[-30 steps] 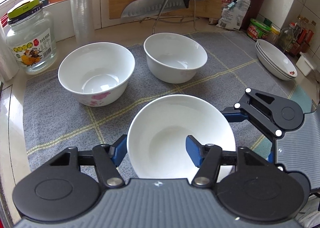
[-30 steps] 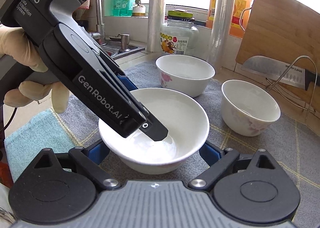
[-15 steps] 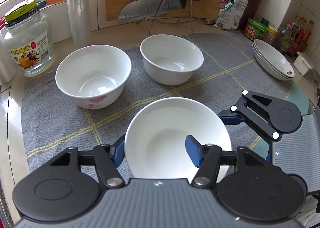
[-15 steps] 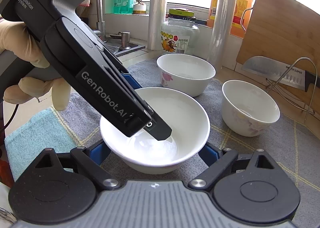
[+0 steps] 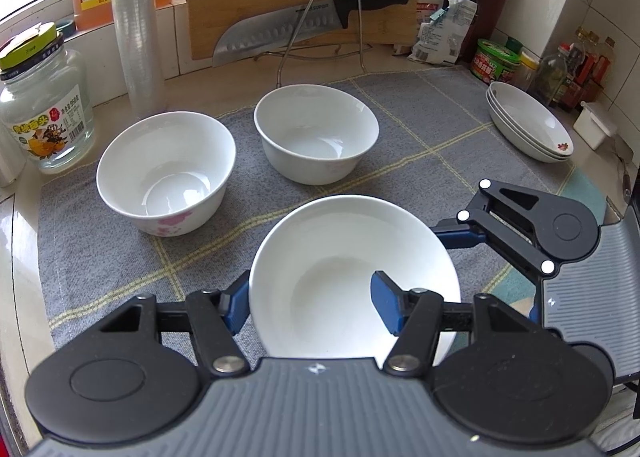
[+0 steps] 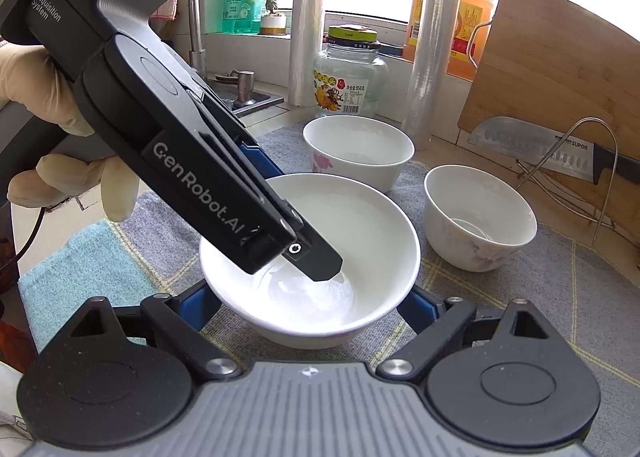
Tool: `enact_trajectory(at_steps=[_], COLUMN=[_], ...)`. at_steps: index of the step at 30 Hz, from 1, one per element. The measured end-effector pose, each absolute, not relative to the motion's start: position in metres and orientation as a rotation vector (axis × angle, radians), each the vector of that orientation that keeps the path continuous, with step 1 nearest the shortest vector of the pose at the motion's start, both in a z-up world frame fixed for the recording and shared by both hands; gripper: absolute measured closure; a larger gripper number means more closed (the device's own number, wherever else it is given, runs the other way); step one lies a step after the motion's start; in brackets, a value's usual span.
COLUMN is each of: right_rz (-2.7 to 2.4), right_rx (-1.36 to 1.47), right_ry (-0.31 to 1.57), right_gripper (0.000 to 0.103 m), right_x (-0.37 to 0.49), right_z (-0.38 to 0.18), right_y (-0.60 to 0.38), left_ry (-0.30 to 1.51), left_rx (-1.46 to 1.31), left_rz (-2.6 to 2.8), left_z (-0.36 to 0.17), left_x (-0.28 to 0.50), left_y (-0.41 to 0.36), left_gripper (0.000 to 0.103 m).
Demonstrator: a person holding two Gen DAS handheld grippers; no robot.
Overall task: Organize plates and bowls
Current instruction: 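Lift the white bowl off the towel with the left gripper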
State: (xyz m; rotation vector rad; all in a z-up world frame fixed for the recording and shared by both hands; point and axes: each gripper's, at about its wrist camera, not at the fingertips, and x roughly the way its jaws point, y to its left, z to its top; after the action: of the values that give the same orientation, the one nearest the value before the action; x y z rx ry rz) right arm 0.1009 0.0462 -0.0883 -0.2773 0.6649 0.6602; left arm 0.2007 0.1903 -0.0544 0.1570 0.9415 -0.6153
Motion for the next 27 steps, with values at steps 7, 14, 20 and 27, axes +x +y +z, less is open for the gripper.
enact_trajectory(at_steps=[7, 14, 20, 27], right_rz=[0.643, 0.621, 0.599, 0.567], right_rx=[-0.271, -0.273, -0.271, -0.265], right_ry=[0.663, 0.664, 0.673, 0.689], right_gripper=[0.007, 0.007, 0.007, 0.007], right_x=[0.097, 0.093, 0.089, 0.088], right_z=[-0.083, -0.08, -0.078, -0.077], right_y=[0.034, 0.018, 0.001, -0.022], left_ry=[0.93, 0.924, 0.923, 0.923], left_rx=[0.169, 0.177, 0.181, 0.191], left_rz=[-0.633, -0.653, -0.676, -0.711], left_z=[-0.05, -0.048, -0.047, -0.046], left_x=[0.197, 0.194, 0.192, 0.191], left_y=[0.177, 0.158, 0.139, 0.115], left_gripper=[0.043, 0.043, 0.043, 0.043])
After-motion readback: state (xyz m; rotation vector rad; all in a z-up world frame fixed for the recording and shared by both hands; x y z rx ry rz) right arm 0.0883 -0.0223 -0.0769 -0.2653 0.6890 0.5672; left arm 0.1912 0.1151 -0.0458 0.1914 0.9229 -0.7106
